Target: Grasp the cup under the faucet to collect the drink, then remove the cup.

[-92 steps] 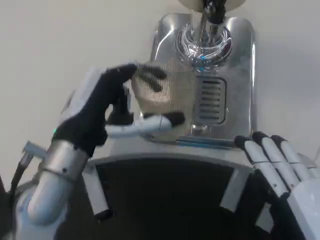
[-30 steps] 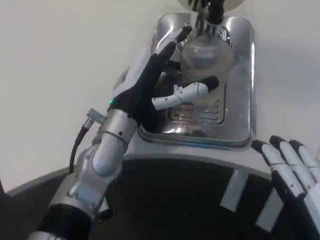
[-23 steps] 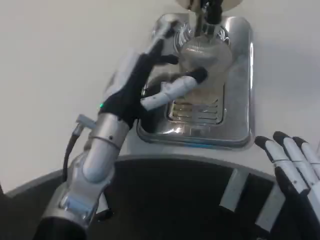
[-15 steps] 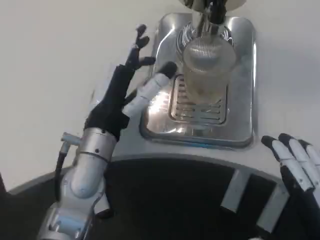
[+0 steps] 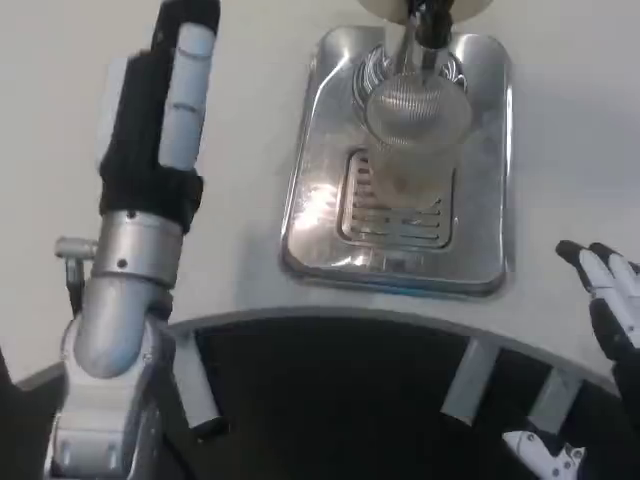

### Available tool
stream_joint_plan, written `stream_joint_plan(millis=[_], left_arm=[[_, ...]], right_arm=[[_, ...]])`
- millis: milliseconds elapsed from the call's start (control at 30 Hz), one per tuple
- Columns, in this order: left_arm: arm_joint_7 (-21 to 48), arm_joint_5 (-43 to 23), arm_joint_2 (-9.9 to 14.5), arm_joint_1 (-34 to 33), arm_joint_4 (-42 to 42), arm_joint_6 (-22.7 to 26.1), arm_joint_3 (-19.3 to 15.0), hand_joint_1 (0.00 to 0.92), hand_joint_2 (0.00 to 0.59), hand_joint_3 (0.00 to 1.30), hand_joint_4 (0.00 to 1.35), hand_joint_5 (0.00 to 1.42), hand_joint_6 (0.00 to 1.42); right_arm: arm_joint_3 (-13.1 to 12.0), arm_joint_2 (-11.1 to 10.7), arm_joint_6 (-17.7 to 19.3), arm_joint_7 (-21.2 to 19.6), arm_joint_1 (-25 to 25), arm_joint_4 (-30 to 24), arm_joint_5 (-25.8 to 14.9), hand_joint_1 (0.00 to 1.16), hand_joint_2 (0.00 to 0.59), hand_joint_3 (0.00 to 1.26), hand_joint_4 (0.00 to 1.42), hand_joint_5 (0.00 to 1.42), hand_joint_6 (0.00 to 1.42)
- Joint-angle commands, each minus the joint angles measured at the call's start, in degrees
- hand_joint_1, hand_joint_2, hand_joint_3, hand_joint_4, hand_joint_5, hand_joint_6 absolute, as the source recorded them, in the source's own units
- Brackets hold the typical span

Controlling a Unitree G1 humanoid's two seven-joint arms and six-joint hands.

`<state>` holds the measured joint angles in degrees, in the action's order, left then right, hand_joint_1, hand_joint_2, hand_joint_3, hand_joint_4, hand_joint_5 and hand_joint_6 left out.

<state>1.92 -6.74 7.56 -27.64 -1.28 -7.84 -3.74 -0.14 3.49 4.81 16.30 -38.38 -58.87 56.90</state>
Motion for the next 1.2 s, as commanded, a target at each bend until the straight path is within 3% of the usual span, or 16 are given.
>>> stream_joint_plan(millis=[33,167,433,800,1200], left_arm=[[2.27,-5.2,-1.14,-1.29,-6.76,6.86,0.19,0.0,0.237,0.0,0.0,0.0,0.0],[4.35,-9.18,-1.32,-3.19,-9.5,11.25,0.1,0.0,0.233,0.0,0.0,0.0,0.0],[7.61,-10.31,-2.48,-4.91,-10.08,13.36,2.02,0.0,0.221,0.0,0.0,0.0,0.0],[8.74,-10.01,-3.89,-5.14,-12.57,14.73,5.32,0.0,0.211,0.0,0.0,0.0,0.0],[10.05,-10.52,-4.65,-2.12,-17.42,18.31,9.36,0.0,0.21,0.0,0.0,0.0,0.0]], right_arm=[[0.93,-0.78,-1.08,1.22,1.54,0.98,-0.08,0.66,0.299,0.06,0.01,0.01,0.1],[1.38,-1.3,-2.06,1.56,2.75,1.62,0.02,0.64,0.305,0.06,0.01,0.01,0.1],[2.35,-3.54,-0.87,0.85,1.9,1.85,0.8,0.63,0.309,0.05,0.01,0.01,0.1],[4.1,-4.39,0.12,-1.66,-2.02,1.55,0.73,0.61,0.32,0.04,0.0,0.01,0.1],[4.93,-4.53,-0.35,-1.55,-1.67,1.65,1.14,0.6,0.321,0.04,0.0,0.01,0.1]])
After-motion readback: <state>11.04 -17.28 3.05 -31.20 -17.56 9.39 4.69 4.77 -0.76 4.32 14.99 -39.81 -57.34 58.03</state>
